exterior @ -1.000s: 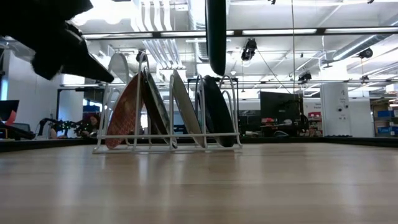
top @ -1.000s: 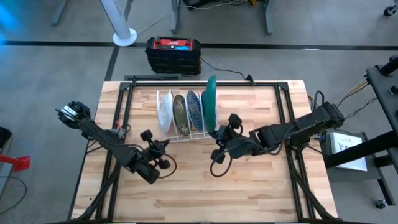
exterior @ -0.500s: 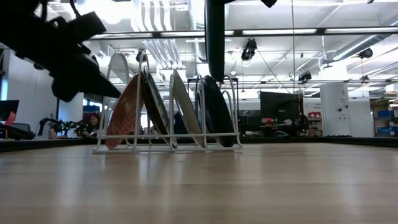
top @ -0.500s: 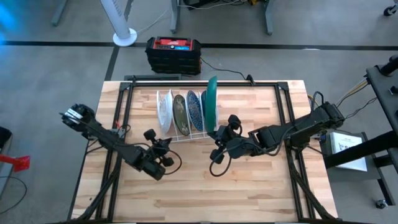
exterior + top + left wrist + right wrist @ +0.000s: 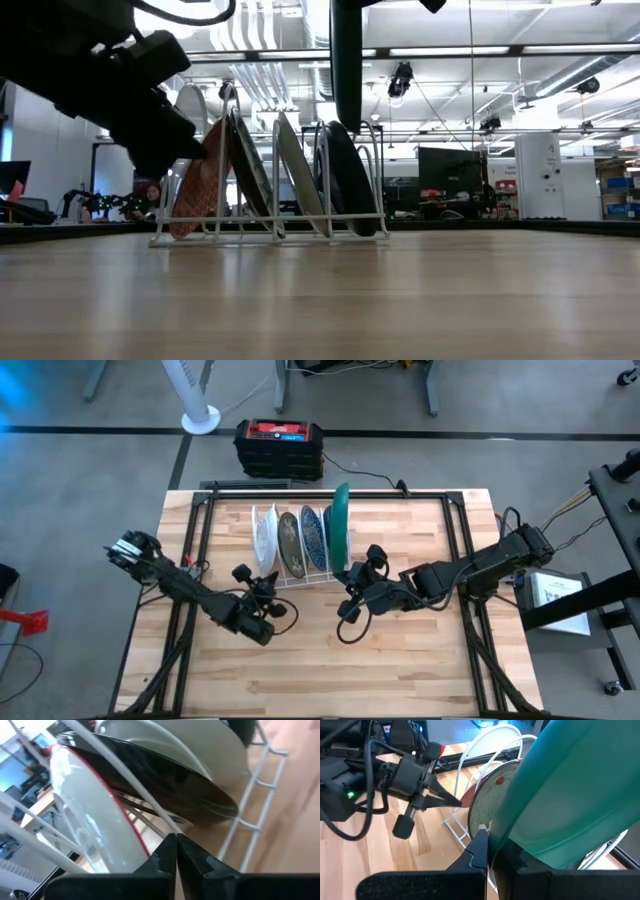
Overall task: Sort dishes
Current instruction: Remove the dark green plate from the dish rack
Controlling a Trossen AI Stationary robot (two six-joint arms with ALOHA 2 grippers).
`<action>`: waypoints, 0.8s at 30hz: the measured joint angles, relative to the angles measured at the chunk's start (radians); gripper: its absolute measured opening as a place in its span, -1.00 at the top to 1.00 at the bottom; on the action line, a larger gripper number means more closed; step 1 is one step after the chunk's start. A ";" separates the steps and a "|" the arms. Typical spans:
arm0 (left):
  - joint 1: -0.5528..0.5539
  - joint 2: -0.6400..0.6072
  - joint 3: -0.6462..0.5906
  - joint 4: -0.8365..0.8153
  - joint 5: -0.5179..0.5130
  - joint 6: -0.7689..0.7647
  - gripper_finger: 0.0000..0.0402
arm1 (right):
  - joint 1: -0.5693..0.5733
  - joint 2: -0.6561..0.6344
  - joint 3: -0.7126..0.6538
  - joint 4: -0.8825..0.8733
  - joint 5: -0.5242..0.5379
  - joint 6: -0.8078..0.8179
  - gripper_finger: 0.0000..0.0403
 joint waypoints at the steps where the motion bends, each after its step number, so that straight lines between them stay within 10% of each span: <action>1: 0.005 0.000 0.000 0.000 -0.011 -0.010 1.00 | 0.000 0.000 -0.001 0.000 0.000 0.000 1.00; 24: 0.027 -0.002 0.000 -0.005 -0.188 -0.102 1.00 | -0.001 0.000 -0.001 0.000 0.000 0.008 1.00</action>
